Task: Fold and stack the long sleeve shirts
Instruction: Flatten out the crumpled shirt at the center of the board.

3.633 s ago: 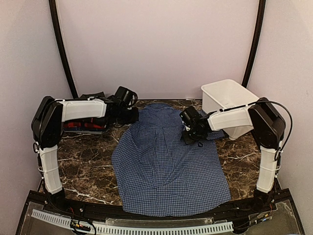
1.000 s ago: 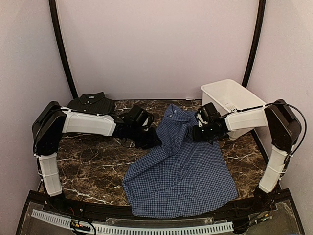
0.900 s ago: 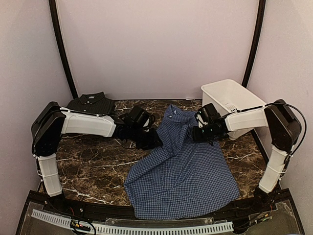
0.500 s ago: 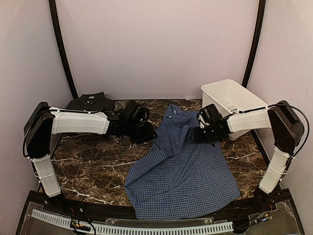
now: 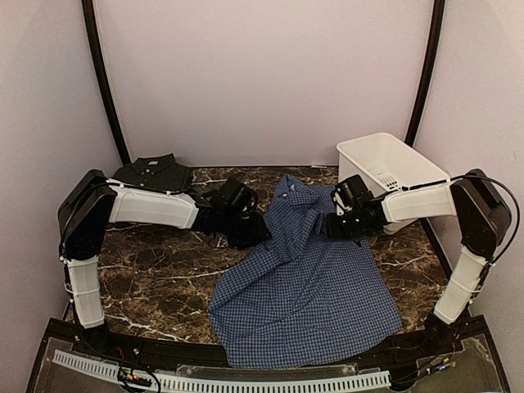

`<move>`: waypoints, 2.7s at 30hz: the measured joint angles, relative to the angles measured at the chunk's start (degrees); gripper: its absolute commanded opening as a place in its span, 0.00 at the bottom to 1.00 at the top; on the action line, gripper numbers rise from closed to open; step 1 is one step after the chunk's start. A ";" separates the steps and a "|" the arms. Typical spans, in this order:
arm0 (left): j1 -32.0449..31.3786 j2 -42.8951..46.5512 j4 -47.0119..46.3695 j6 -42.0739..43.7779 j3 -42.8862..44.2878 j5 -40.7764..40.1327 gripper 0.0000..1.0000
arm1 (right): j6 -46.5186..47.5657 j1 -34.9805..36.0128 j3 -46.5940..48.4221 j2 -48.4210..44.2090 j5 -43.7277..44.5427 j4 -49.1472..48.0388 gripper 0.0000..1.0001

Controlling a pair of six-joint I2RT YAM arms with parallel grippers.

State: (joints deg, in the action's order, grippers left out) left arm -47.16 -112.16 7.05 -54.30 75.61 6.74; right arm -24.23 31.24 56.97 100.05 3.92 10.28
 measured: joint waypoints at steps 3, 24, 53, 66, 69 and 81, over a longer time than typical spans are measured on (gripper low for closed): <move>0.00 -0.70 -0.24 -0.46 0.02 0.57 0.47 | 0.02 0.00 -0.13 0.00 -0.02 0.00 0.00; 1.99 -5.07 -1.70 -1.92 5.07 -3.04 0.31 | 0.02 0.00 -1.79 1.40 -0.13 -1.90 0.00; 7.26 -9.14 -2.75 4.81 11.61 -4.37 0.00 | 0.00 0.02 -4.15 4.76 -0.26 -13.14 0.00; 7.37 6.01 -20.59 7.50 -5.16 -7.43 0.01 | -0.04 0.02 -4.28 6.62 -0.28 -17.16 0.00; 7.34 11.37 -24.83 9.03 -8.74 -8.94 0.02 | -0.04 0.02 -4.28 7.04 -0.33 -18.18 0.00; 7.30 22.91 -29.11 16.52 -17.66 -20.61 0.03 | -0.07 0.04 -4.00 8.11 -0.48 -20.09 0.00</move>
State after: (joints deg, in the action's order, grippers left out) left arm -39.86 -89.25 -22.06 -37.78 57.95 -13.87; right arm -24.29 31.29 52.97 108.16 3.44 -9.80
